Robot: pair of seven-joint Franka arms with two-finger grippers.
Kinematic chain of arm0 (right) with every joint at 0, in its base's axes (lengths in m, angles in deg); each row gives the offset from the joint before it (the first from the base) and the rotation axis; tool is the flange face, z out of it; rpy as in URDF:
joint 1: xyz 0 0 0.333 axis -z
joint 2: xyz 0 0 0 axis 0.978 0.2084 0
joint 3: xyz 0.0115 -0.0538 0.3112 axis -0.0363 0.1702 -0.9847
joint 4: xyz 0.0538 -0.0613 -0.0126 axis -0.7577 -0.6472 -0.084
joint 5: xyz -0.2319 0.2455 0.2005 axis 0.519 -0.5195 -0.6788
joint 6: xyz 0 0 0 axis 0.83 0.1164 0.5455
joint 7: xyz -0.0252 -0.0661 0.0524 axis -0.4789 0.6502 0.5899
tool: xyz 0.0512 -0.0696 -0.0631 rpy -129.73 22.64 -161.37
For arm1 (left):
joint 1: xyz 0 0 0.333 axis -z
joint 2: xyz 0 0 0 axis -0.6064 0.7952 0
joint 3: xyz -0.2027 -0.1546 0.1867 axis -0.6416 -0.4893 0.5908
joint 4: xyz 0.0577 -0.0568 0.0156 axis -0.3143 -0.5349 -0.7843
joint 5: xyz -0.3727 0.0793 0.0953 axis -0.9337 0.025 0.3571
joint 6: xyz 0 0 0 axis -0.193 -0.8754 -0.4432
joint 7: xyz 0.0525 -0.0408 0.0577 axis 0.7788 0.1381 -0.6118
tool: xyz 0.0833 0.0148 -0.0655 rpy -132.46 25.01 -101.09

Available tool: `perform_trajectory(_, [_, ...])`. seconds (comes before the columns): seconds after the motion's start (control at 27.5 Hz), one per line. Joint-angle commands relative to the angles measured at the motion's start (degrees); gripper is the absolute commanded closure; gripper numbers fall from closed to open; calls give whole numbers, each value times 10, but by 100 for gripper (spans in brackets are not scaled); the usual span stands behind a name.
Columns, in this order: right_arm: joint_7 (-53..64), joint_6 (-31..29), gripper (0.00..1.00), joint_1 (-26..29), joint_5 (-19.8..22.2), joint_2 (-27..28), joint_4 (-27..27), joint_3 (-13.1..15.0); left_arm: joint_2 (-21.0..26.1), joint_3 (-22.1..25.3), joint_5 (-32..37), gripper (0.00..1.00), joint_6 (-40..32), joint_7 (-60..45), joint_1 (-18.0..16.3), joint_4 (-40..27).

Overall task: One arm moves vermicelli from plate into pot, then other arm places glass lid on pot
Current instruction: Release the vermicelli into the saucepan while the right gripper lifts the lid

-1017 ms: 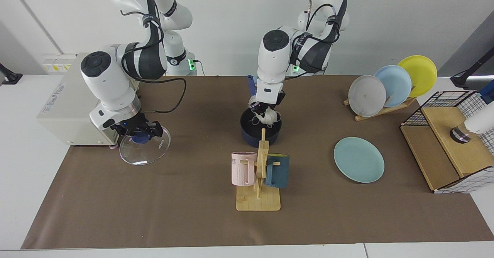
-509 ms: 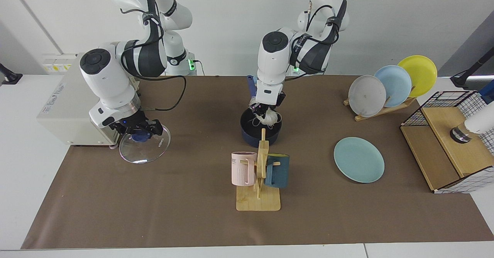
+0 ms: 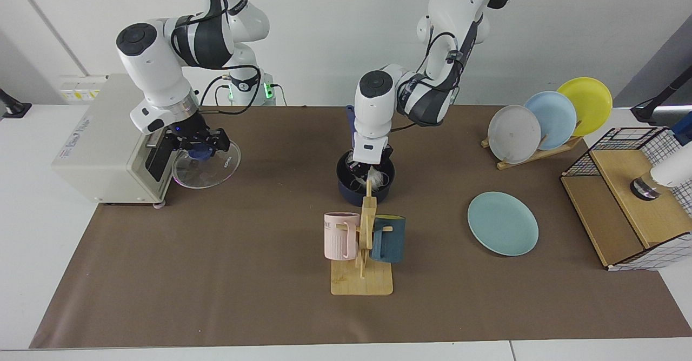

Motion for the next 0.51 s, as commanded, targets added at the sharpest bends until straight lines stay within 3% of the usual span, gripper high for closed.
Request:
perform_trajectory(0.0, [-9,-36,100,-8,-13,-48,-62,-4,-9,3,14,35,14,-14,2,-13])
perform_trajectory(0.07, [-10,-36,100,-9,-13,-47,-61,-4,-9,3,14,6,13,-13,1,-15])
perform_trajectory(0.11, [-9,-36,100,-9,-13,-47,-60,-4,-9,3,14,1,12,-12,1,-15])
perform_trajectory(0.33, [-9,-35,100,-10,-12,-39,-46,-7,-14,6,15,1,3,6,-2,-8])
perform_trajectory(0.47, [-10,-32,100,-19,-13,-35,-37,-7,-29,19,13,1,-26,90,-20,-1])
